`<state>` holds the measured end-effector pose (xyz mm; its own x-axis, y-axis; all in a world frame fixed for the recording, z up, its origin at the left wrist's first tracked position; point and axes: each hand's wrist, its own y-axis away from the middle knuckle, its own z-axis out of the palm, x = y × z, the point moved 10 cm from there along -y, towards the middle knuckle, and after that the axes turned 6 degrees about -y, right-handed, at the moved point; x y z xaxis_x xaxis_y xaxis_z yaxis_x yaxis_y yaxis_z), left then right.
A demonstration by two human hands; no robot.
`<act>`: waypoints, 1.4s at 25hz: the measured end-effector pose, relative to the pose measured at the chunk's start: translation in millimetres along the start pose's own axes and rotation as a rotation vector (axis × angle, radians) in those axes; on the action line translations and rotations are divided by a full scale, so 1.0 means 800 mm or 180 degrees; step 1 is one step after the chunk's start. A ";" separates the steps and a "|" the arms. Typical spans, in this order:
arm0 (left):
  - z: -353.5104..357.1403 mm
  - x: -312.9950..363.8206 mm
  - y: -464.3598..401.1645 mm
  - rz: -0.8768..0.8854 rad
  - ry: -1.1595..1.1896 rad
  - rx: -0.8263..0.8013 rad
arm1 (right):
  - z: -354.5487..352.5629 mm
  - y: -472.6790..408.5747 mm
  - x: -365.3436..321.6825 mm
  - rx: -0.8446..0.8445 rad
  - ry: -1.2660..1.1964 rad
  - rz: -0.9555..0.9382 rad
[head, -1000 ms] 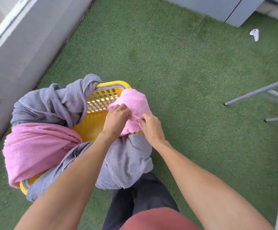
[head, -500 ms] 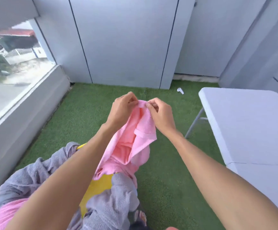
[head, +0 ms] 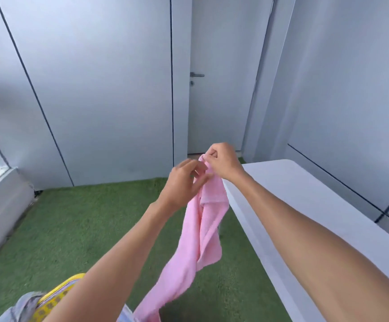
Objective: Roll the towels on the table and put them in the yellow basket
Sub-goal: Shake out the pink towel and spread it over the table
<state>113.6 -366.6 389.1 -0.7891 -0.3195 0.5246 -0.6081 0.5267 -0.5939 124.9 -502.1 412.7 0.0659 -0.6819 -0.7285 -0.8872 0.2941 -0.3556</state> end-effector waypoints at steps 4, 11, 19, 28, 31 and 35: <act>0.096 -0.027 0.006 -0.0162 -0.0168 -0.0447 | -0.026 -0.062 0.058 -0.0012 0.0211 0.0218; 0.119 -0.051 -0.128 0.0093 -0.0449 0.0324 | -0.026 -0.202 0.172 -0.0383 -0.0041 0.0430; 0.129 -0.181 -0.296 -0.0740 -0.1274 -0.1092 | 0.044 -0.219 0.225 -0.1255 -0.1787 0.0966; 0.131 -0.338 -0.423 -0.0986 -0.1285 -0.1825 | 0.145 -0.373 0.230 -0.0567 -0.1534 0.0535; 0.110 -0.386 -0.474 -0.0924 -0.1128 -0.1535 | 0.147 -0.446 0.228 -0.0420 -0.1291 0.0298; 0.117 -0.446 -0.521 -0.0918 -0.1326 -0.1019 | 0.132 -0.520 0.233 -0.0370 -0.0993 0.0070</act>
<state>640.6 -545.9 392.4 -0.6030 -0.7327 0.3155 -0.7975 0.5634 -0.2158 554.3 -680.5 363.0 0.1670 -0.4330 -0.8858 -0.9349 0.2159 -0.2818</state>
